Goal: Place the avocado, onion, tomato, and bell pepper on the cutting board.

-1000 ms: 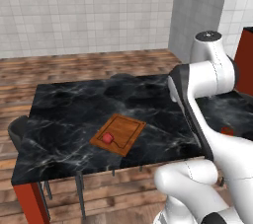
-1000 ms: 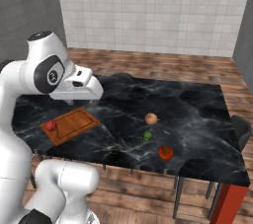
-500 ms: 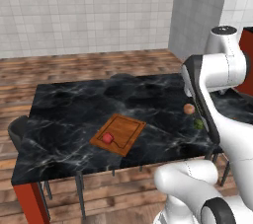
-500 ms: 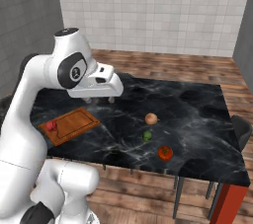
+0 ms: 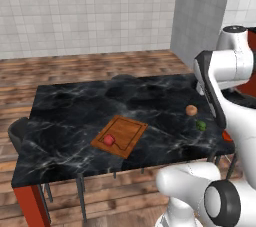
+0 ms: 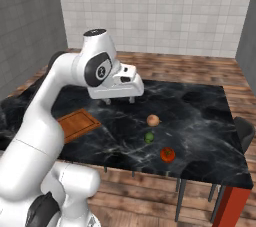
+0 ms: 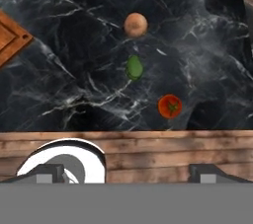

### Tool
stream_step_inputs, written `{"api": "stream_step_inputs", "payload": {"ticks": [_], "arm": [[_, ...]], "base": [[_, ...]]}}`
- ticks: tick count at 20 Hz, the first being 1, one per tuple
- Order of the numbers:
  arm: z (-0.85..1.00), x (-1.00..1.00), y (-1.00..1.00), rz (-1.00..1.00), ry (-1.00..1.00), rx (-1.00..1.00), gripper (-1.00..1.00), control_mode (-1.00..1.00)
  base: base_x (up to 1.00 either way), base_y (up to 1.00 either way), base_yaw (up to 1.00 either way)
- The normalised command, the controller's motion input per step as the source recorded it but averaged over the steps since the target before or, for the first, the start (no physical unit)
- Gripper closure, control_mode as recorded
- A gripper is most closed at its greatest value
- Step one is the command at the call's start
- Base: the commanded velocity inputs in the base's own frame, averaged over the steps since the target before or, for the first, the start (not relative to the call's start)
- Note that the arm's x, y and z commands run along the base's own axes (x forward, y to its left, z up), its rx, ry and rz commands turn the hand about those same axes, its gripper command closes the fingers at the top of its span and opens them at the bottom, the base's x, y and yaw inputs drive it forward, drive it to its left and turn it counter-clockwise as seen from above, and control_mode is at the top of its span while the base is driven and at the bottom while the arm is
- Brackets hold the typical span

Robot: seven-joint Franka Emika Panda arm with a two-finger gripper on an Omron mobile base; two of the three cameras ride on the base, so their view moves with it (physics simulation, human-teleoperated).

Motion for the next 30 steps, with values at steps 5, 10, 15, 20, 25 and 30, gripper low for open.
{"api": "stream_step_inputs", "payload": {"ticks": [5, 10, 15, 20, 25, 30], "arm": [[-0.14, 0.21, -0.56, 0.04, 0.04, 0.0, -1.0, -1.0], [-0.17, 0.22, -0.44, 0.04, 0.03, 0.01, -1.0, -1.0], [-0.12, 0.28, -0.23, 0.07, 0.0, 0.04, -1.0, -1.0], [-0.19, 0.1, -0.27, 0.03, 0.01, 0.0, -1.0, -1.0], [-0.28, 0.0, -0.31, 0.0, 0.04, 0.0, -1.0, -1.0], [-0.26, 0.04, -0.24, 0.0, 0.05, 0.02, -1.0, -1.0]], "base": [[0.0, 0.0, 0.0], [0.0, 0.0, 0.0], [0.0, 0.0, 0.0], [0.0, 0.0, 0.0], [0.0, 0.0, 0.0], [0.0, 0.0, 0.0]]}}
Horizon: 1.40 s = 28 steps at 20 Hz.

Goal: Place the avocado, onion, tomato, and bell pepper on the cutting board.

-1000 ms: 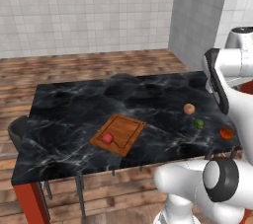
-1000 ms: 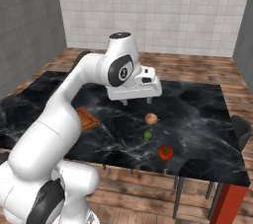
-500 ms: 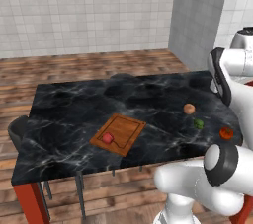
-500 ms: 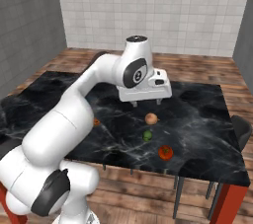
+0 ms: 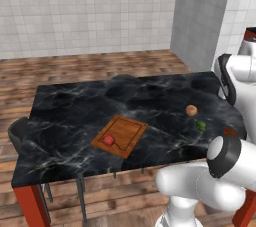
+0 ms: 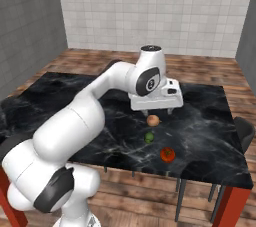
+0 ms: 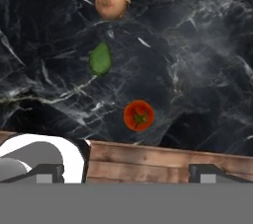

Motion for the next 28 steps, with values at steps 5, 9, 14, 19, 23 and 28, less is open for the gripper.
{"api": "stream_step_inputs", "payload": {"ticks": [5, 9, 14, 19, 23, 28], "arm": [[-0.14, 0.12, -0.14, 0.0, 0.0, 0.04, -1.0, -1.0], [-0.05, 0.19, -0.08, 0.0, 0.0, 0.07, -1.0, -1.0], [-0.11, 0.2, -0.11, -0.04, 0.01, 0.08, -1.0, -1.0], [-0.13, 0.12, -0.11, -0.05, 0.06, 0.04, -1.0, -1.0], [-0.11, 0.02, -0.15, -0.03, 0.05, 0.02, -1.0, -1.0], [-0.09, 0.01, -0.13, -0.02, 0.05, 0.02, -1.0, -1.0]], "base": [[0.0, 0.0, 0.0], [0.0, 0.0, 0.0], [0.0, 0.0, 0.0], [0.0, 0.0, 0.0], [0.0, 0.0, 0.0], [0.0, 0.0, 0.0]]}}
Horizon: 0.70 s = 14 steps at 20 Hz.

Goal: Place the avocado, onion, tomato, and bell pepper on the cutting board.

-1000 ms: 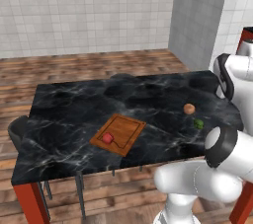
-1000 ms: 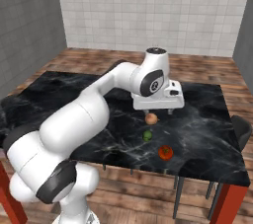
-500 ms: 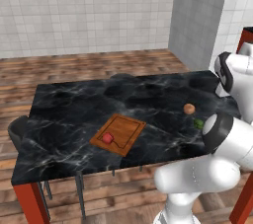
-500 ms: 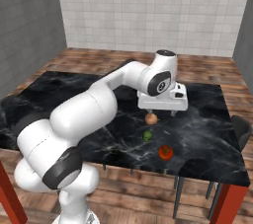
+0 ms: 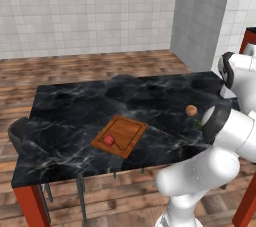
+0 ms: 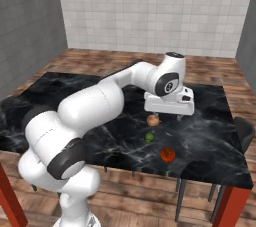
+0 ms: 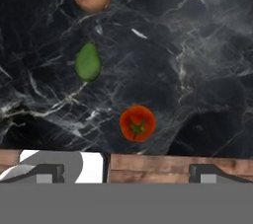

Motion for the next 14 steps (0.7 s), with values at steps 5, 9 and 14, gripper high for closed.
{"api": "stream_step_inputs", "payload": {"ticks": [5, 9, 14], "arm": [[-0.13, 0.0, -0.07, 0.0, 0.04, 0.02, -1.0, -1.0], [-0.17, 0.0, 0.0, 0.0, 0.03, 0.01, -1.0, -1.0], [-0.18, 0.07, 0.0, 0.0, 0.02, 0.01, -1.0, -1.0]], "base": [[0.0, 0.0, 0.0], [0.0, 0.0, 0.0], [0.0, 0.0, 0.0]]}}
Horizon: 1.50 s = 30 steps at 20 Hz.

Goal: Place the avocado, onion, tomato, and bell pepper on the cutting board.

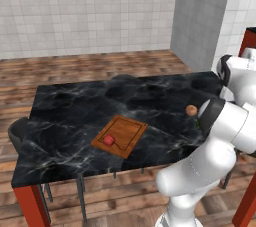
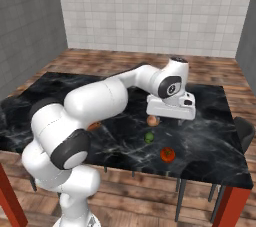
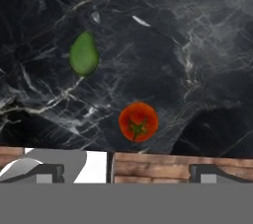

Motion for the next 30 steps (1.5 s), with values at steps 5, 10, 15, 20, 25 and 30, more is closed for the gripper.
{"api": "stream_step_inputs", "payload": {"ticks": [5, 10, 15, 20, 25, 30], "arm": [[-0.25, 0.09, -0.02, 0.0, 0.04, 0.01, -1.0, -1.0], [-0.24, 0.08, -0.03, 0.0, 0.04, 0.02, -1.0, -1.0], [-0.2, 0.05, -0.02, 0.0, 0.02, 0.01, -1.0, -1.0], [-0.19, 0.02, -0.04, 0.0, 0.04, 0.01, -1.0, -1.0], [-0.16, 0.0, -0.04, 0.0, 0.08, 0.02, -1.0, -1.0], [-0.16, 0.0, -0.01, 0.0, 0.08, 0.02, -1.0, -1.0]], "base": [[0.0, 0.0, 0.0], [0.0, 0.0, 0.0], [0.0, 0.0, 0.0], [0.0, 0.0, 0.0], [0.0, 0.0, 0.0], [0.0, 0.0, 0.0]]}}
